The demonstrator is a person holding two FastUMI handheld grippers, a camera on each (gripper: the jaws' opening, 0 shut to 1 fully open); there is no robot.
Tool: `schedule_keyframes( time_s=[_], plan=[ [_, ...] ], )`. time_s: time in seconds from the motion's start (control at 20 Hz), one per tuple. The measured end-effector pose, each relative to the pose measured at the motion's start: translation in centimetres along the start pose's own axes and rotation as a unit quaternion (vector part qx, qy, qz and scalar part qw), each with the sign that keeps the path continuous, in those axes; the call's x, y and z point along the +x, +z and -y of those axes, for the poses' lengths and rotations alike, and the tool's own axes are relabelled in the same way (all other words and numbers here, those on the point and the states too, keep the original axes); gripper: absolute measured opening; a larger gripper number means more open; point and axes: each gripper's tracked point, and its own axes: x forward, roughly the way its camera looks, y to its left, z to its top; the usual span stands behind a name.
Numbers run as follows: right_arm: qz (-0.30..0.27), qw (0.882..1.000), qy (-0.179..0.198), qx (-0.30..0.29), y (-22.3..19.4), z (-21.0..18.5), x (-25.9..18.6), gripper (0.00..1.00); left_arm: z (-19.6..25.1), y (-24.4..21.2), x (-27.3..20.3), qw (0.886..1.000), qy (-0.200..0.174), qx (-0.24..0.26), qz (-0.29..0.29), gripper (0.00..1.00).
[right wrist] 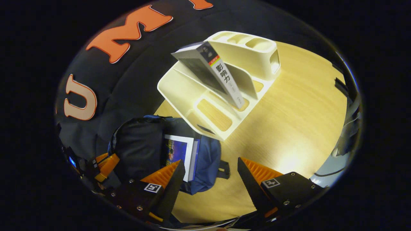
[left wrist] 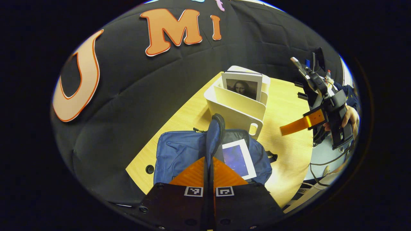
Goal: Open the schoolbag, grab two books from the bookshelf and put them into the schoolbag.
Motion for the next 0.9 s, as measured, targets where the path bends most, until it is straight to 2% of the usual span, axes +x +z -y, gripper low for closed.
schedule_keyframes(
  time_s=[0.2,0.45,0.7,0.9],
  plan=[
    [0.049,0.990,-0.071,-0.112,5.2,4.2,-5.2,0.97,0.4,-0.3,0.2,1.000,0.000,-0.007,-0.002,0.00],
    [0.096,0.969,-0.117,-0.196,12.0,5.3,-9.8,0.98,0.3,-0.3,0.3,1.000,0.009,-0.017,-0.004,0.00],
    [0.104,0.957,-0.108,-0.247,17.5,2.2,-10.7,0.98,0.4,-1.0,1.0,0.999,0.010,-0.034,-0.006,0.00],
    [0.103,0.952,-0.080,-0.278,20.8,-1.5,-9.0,0.98,0.4,-1.6,1.7,0.998,0.009,-0.053,-0.015,0.01]
  ],
)
